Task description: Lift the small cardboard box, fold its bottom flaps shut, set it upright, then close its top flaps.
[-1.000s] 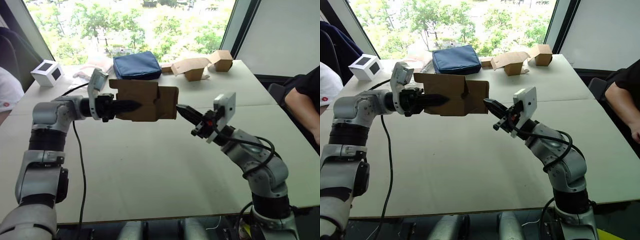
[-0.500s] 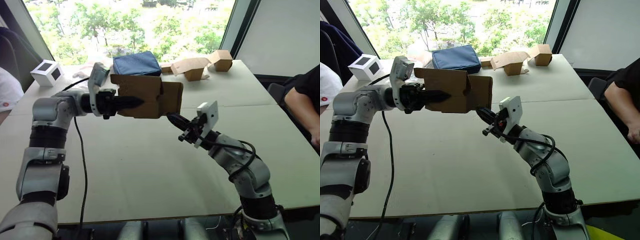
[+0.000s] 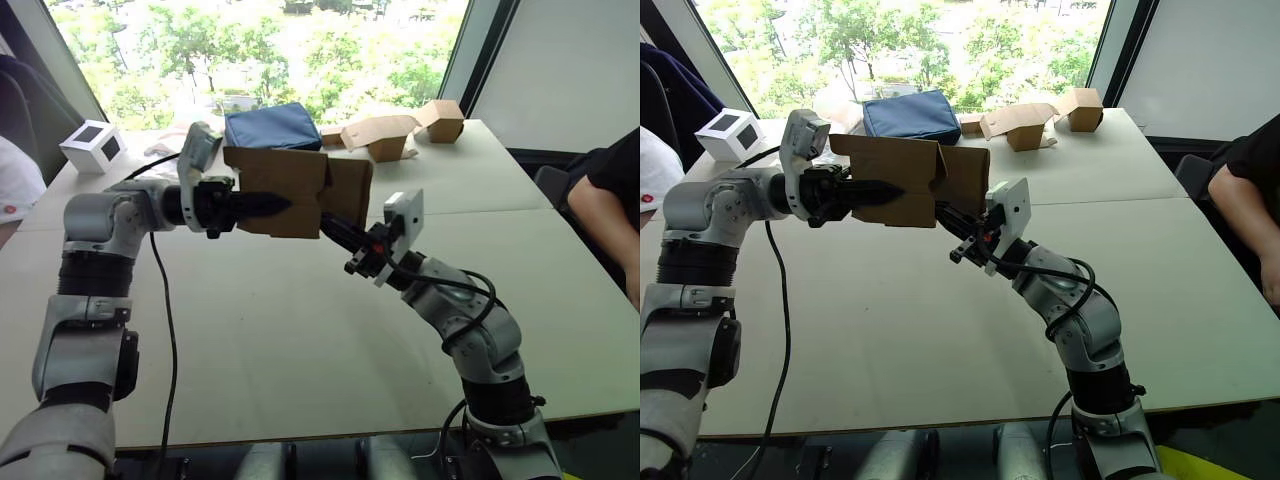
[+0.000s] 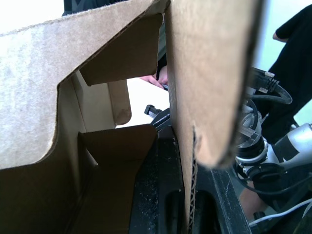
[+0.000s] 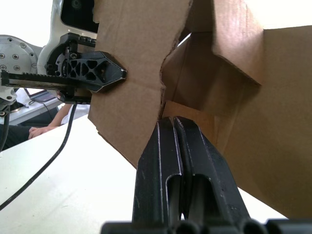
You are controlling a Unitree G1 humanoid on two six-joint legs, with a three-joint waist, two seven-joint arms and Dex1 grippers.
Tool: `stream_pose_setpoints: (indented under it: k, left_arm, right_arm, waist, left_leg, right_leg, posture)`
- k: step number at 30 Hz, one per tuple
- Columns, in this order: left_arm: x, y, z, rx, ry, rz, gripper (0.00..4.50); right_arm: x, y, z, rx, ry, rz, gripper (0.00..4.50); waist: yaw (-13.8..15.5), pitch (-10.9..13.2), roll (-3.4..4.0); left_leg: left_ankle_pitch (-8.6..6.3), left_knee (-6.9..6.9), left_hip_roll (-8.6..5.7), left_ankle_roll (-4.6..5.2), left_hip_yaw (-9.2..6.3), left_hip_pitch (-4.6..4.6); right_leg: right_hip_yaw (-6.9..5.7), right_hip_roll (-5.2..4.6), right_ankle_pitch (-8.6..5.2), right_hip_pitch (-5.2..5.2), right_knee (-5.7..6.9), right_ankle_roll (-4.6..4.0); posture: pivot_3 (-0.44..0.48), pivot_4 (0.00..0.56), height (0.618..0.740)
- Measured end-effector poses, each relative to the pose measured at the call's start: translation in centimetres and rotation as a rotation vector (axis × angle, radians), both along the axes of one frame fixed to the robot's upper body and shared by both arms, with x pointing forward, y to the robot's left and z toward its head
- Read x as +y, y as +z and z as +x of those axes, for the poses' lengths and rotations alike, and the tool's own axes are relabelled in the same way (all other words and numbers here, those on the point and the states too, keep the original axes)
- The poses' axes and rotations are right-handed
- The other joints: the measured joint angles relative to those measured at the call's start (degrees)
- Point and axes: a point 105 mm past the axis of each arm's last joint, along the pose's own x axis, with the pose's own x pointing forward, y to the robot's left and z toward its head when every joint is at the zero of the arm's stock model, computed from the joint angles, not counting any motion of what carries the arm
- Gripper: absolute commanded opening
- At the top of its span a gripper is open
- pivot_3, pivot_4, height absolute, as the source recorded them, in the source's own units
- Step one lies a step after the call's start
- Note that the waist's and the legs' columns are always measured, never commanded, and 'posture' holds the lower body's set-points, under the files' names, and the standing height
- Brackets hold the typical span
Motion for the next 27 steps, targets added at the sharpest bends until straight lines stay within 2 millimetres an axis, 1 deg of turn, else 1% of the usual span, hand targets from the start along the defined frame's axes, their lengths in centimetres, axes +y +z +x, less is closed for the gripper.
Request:
stream_pose_setpoints:
  k: [2, 4, 7, 9, 10, 11, 12, 13, 15, 17, 19, 20, 24, 27]
  left_arm:
    - [0.0, 0.0, 0.0, 0.0, 0.001, 0.0, 0.0]
    - [-0.1, 0.0, 0.0, -0.001, 0.002, 0.0, 0.0]
    - [0.0, 0.1, 0.0, -0.004, 0.004, -0.002, 0.0]
    - [0.0, 0.6, -0.3, -0.016, -0.003, -0.014, 0.0]
    - [-0.1, 0.8, -0.4, -0.021, -0.007, -0.017, 0.0]
    - [-0.2, 0.9, -0.5, -0.023, -0.012, -0.02, 0.0]
    - [-0.2, 1.0, -0.6, -0.024, -0.015, -0.023, 0.0]
    - [-0.2, 1.1, -0.6, -0.027, -0.015, -0.024, 0.0]
    - [-0.3, 1.2, -0.7, -0.033, -0.018, -0.026, 0.0]
    - [-0.3, 1.3, -0.7, -0.035, -0.013, -0.03, 0.0]
    - [-0.4, 1.3, -0.7, -0.034, -0.013, -0.035, 0.0]
    - [-0.5, 1.3, -0.7, -0.033, -0.014, -0.038, 0.0]
    - [-0.7, 1.3, -0.7, -0.03, -0.019, -0.047, 0.0]
    - [-0.7, 1.3, -0.6, -0.029, -0.017, -0.048, 0.0]
  right_arm:
    - [-0.3, -0.1, -0.1, -0.004, 0.007, -0.024, 0.02]
    - [-1.1, 0.1, -0.4, -0.002, 0.021, -0.051, 0.02]
    - [-4.5, 2.2, -0.9, 0.002, 0.017, -0.006, 0.02]
    - [-7.1, 4.6, -0.9, 0.0, -0.009, 0.131, 0.02]
    - [-8.2, 5.3, -0.6, 0.001, -0.027, 0.187, 0.02]
    - [-9.0, 5.7, -0.2, 0.006, -0.051, 0.224, 0.02]
    - [-10.2, 5.5, 0.6, 0.026, -0.093, 0.256, 0.02]
    - [-11.0, 4.8, 1.5, 0.051, -0.134, 0.26, 0.02]
    - [-12.1, 2.2, 3.9, 0.129, -0.237, 0.22, 0.02]
    - [-11.9, 0.1, 5.7, 0.187, -0.291, 0.187, 0.02]
    - [-10.9, -0.5, 6.5, 0.196, -0.29, 0.169, 0.02]
    - [-10.0, -0.3, 6.7, 0.187, -0.273, 0.161, 0.02]
    - [-6.5, 0.5, 6.3, 0.153, -0.156, 0.179, 0.02]
    - [-5.0, 0.8, 5.4, 0.152, -0.073, 0.204, 0.02]
  waist:
    - [0.1, 0.0, 0.0]
    - [0.2, 0.0, 0.01]
    - [0.3, 0.0, -0.01]
    - [0.3, 0.0, -0.01]
    - [0.2, 0.0, 0.0]
    - [0.1, 0.0, 0.0]
    - [0.0, 0.0, 0.0]
    - [0.0, 0.0, 0.0]
    - [-0.1, 0.0, 0.01]
    - [-0.2, 0.0, 0.03]
    - [-0.3, 0.0, 0.07]
    - [-0.3, 0.0, 0.07]
    - [-0.3, 0.0, 0.07]
    - [0.1, 0.0, 0.07]
  left_leg:
    - [0.0, 0.0, -0.01, 0.0, 0.0, 0.0]
    - [0.0, 0.0, -0.02, 0.0, 0.0, 0.0]
    - [0.0, 0.01, -0.02, 0.01, -0.02, -0.01]
    - [0.0, 0.01, 0.01, 0.01, -0.02, 0.0]
    - [0.0, 0.01, 0.02, 0.01, -0.02, 0.01]
    - [0.0, 0.0, 0.03, 0.01, -0.02, 0.01]
    - [0.0, -0.01, 0.03, 0.01, -0.01, 0.03]
    - [-0.01, -0.02, 0.03, 0.01, -0.01, 0.03]
    - [0.0, -0.02, 0.02, 0.01, 0.04, 0.03]
    - [0.0, -0.03, 0.02, 0.01, 0.08, 0.02]
    - [0.0, -0.05, 0.03, 0.0, 0.08, 0.01]
    - [0.0, -0.06, 0.03, 0.0, 0.07, 0.01]
    - [0.01, -0.05, 0.03, -0.01, 0.06, 0.01]
    - [0.01, -0.03, 0.0, -0.02, 0.04, 0.0]
  right_leg:
    - [0.0, -0.01, 0.0, 0.01, 0.0, 0.0]
    - [0.0, -0.02, 0.0, 0.01, 0.0, 0.0]
    - [-0.02, -0.05, 0.0, 0.07, -0.03, 0.0]
    - [-0.01, -0.05, 0.0, 0.07, -0.03, 0.0]
    - [-0.01, -0.04, 0.0, 0.07, -0.03, 0.0]
    - [-0.01, -0.03, 0.0, 0.07, -0.03, 0.0]
    - [0.0, -0.02, 0.0, 0.07, -0.03, 0.0]
    - [0.0, 0.0, 0.0, 0.06, -0.02, 0.0]
    - [0.02, 0.01, 0.0, 0.04, -0.02, 0.0]
    - [0.06, 0.02, 0.0, -0.03, 0.01, 0.0]
    - [0.08, 0.02, 0.0, -0.07, 0.04, 0.0]
    - [0.08, 0.02, 0.0, -0.07, 0.03, 0.0]
    - [0.08, 0.01, 0.0, -0.05, 0.01, 0.0]
    - [0.06, -0.03, 0.0, -0.02, 0.01, 0.0]
  posture:
    - [0.0, 0.15, 0.74]
    - [0.0, 0.15, 0.74]
    - [0.0, 0.15, 0.74]
    - [0.0, 0.15, 0.74]
    - [0.0, 0.15, 0.74]
    - [0.0, 0.15, 0.74]
    - [0.0, 0.15, 0.74]
    - [0.0, 0.15, 0.74]
    - [0.0, 0.15, 0.74]
    - [0.0, 0.15, 0.74]
    - [0.0, 0.15, 0.74]
    - [0.0, 0.15, 0.74]
    - [0.0, 0.15, 0.74]
    - [0.0, 0.15, 0.74]
